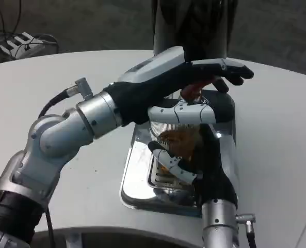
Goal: Grasp the cup under the faucet to collect the drink, then remove the cup.
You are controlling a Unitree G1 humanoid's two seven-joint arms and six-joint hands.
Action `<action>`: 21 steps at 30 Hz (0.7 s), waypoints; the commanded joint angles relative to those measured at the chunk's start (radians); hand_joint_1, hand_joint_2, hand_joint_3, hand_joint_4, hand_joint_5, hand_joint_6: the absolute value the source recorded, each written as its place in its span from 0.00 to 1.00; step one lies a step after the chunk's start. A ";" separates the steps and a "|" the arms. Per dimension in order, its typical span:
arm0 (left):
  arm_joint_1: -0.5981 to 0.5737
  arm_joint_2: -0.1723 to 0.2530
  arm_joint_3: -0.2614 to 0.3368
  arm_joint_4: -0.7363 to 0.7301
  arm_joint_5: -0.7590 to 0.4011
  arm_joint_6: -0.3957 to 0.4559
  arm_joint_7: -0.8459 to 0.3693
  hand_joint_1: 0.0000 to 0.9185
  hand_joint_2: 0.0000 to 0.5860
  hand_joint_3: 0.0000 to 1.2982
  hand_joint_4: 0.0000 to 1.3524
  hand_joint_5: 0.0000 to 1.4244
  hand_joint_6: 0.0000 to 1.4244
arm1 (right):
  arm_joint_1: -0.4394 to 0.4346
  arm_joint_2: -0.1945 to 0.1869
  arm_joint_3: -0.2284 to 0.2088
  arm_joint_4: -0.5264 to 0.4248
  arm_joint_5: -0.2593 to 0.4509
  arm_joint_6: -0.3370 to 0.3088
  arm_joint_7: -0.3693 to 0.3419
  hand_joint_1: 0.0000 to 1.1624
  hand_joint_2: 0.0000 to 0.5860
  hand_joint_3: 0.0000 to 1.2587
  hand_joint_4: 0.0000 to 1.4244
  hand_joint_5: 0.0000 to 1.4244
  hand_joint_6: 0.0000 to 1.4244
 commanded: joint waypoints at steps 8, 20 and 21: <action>0.044 0.022 -0.009 0.006 0.031 0.024 -0.020 0.00 0.21 0.20 0.19 0.23 0.13 | -0.003 0.061 0.017 0.003 -0.022 0.043 -0.058 0.76 0.35 0.28 0.26 0.25 0.29; 0.043 0.018 -0.011 0.012 0.033 0.023 -0.018 0.00 0.21 0.20 0.20 0.23 0.13 | 0.030 0.048 0.029 -0.056 -0.047 0.070 -0.071 0.78 0.34 0.40 0.38 0.38 0.37; 0.043 0.017 -0.011 0.011 0.033 0.024 -0.018 0.00 0.23 0.20 0.20 0.23 0.13 | 0.032 0.047 0.030 -0.060 -0.050 0.072 -0.072 0.79 0.34 0.42 0.40 0.40 0.39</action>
